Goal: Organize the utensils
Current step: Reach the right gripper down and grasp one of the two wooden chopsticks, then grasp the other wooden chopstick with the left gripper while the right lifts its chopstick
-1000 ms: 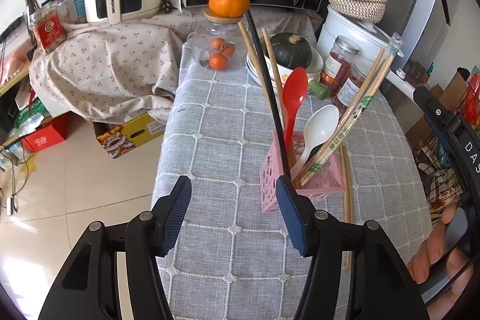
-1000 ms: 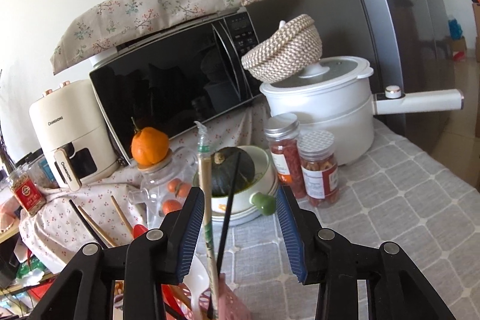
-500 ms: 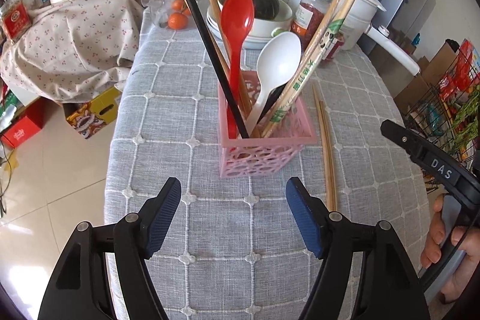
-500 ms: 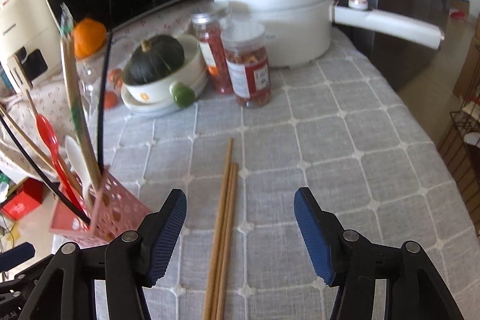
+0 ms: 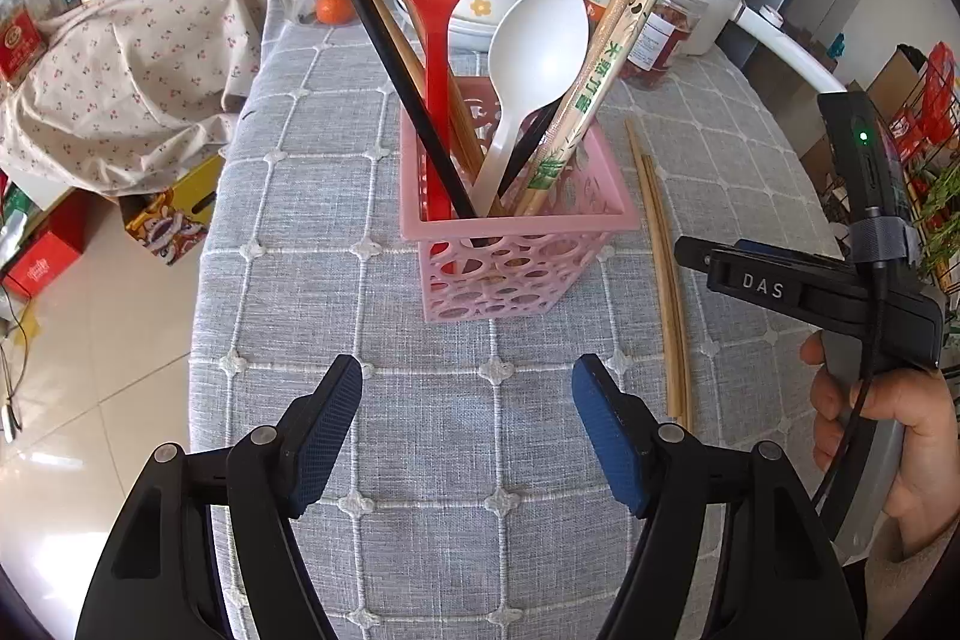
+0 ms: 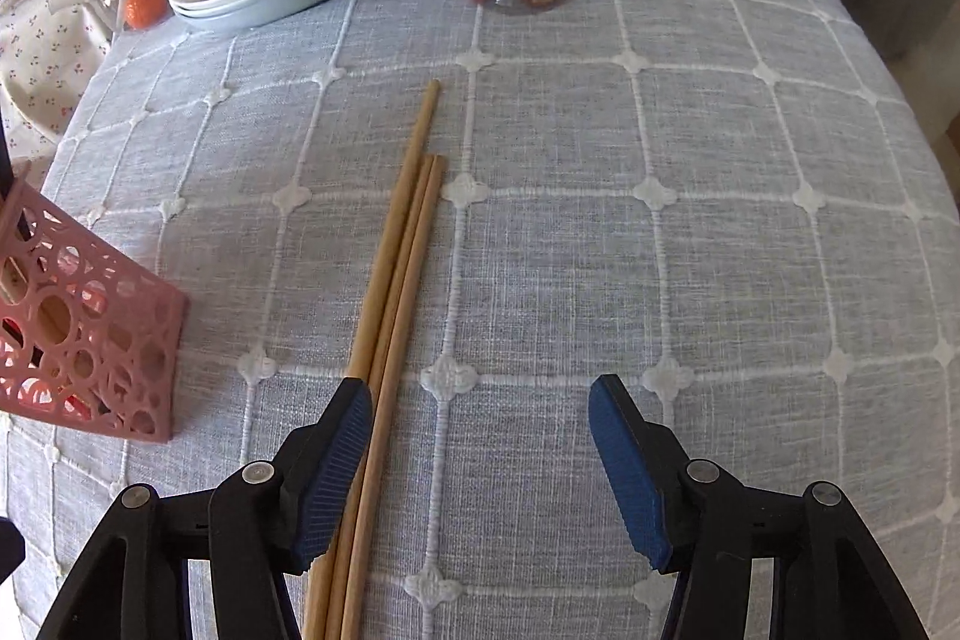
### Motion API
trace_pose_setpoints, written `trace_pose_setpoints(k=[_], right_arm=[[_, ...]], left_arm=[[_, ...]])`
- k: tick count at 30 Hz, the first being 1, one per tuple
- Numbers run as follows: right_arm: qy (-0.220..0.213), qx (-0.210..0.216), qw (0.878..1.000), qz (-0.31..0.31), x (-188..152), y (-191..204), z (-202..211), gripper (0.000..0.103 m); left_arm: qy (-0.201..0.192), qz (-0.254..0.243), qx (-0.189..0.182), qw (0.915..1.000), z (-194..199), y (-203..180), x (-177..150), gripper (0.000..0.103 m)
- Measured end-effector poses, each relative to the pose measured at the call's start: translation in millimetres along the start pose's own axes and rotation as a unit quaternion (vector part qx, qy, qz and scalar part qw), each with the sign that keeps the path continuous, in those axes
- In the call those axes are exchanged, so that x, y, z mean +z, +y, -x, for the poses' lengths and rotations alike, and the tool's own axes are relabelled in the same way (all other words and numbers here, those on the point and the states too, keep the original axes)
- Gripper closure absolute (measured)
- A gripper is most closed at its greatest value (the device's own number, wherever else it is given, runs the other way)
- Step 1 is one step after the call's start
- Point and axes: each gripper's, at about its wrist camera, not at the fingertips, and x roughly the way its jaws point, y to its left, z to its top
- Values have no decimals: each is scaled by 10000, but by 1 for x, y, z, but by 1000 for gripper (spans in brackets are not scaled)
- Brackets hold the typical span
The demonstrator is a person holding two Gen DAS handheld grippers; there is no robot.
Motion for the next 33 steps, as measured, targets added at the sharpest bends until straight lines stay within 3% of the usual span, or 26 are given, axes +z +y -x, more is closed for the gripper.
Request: trace_pose_setpoints(k=[15,17,19,22,27,30,33], right_arm=[[-69,-481,9981,386,10,23,-21,39],[-51,-412,9984,372,11,21,-20,47],[-12,-384,9987,331,13,16,-18,78],[145,-100,9998,132,15,0,-17,95],[357,291,9982,-378,13,-34,-7,96],[223,338,9983,-426,9,-49,12,96],[80,338,9980,-521,6,-66,31,96]], left_arm=[[-1,-107,57,9999,0,-4,-3,28],[-9,-172,69,9998,2,-8,-4,28],[-22,-263,54,9996,5,-15,-4,28],[-106,-478,81,9988,11,-31,-5,28],[-260,-1012,73,9945,21,-67,-10,28],[-207,-1299,12,9913,19,-92,-9,29],[-137,-1488,-50,9888,11,-116,-3,42]])
